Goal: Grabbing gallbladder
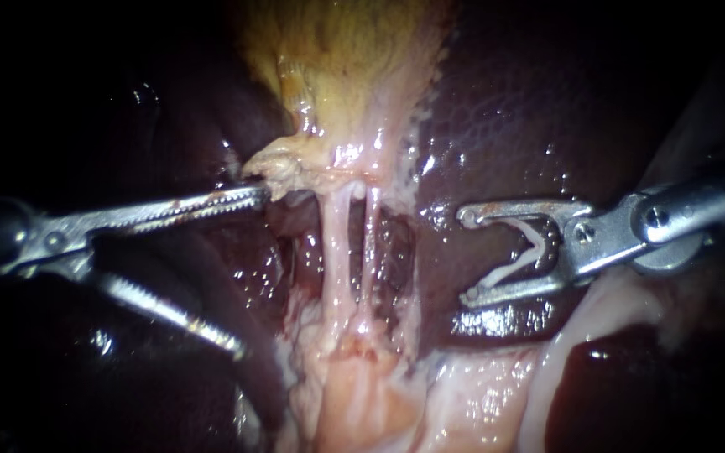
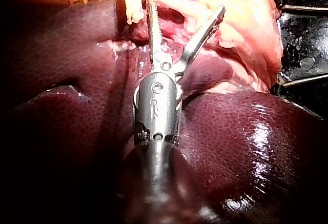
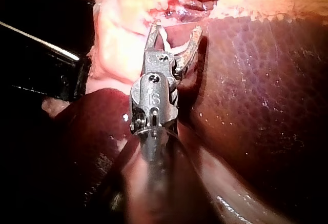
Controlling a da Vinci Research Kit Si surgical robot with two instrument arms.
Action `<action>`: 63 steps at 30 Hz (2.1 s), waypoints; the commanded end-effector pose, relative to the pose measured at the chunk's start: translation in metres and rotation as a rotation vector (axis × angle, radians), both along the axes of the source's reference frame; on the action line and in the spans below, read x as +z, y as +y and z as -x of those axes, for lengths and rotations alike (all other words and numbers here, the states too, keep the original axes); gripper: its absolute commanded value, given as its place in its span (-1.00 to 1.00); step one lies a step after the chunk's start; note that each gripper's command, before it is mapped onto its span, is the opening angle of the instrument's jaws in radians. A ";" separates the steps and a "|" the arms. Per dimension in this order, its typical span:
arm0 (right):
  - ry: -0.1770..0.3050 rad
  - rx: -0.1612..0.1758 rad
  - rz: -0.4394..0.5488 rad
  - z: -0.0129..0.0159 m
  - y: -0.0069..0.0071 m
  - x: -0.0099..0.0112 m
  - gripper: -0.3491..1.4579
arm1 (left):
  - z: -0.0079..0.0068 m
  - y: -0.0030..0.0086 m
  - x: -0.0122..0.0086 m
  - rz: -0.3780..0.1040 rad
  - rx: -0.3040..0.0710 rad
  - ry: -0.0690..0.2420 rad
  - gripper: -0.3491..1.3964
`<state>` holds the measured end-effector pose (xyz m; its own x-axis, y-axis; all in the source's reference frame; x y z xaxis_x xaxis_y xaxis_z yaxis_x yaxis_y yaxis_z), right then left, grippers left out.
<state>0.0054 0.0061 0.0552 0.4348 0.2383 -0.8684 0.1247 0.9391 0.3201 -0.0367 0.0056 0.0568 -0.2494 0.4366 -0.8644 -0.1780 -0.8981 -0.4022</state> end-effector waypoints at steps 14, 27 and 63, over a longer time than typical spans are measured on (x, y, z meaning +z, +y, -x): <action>0.000 0.000 0.000 0.0000 0.0000 0.0000 -0.06 | -0.0010 0.0040 -0.0009 -0.099 -0.186 0.098 0.56; 0.000 0.001 0.000 -0.0002 0.0000 0.0000 -0.06 | 0.0001 0.0055 0.0029 -0.177 -0.212 0.153 -0.10; 0.000 0.000 0.000 -0.0001 0.0000 0.0000 -0.06 | -0.0050 0.0082 -0.0065 -0.334 -0.207 0.160 -1.00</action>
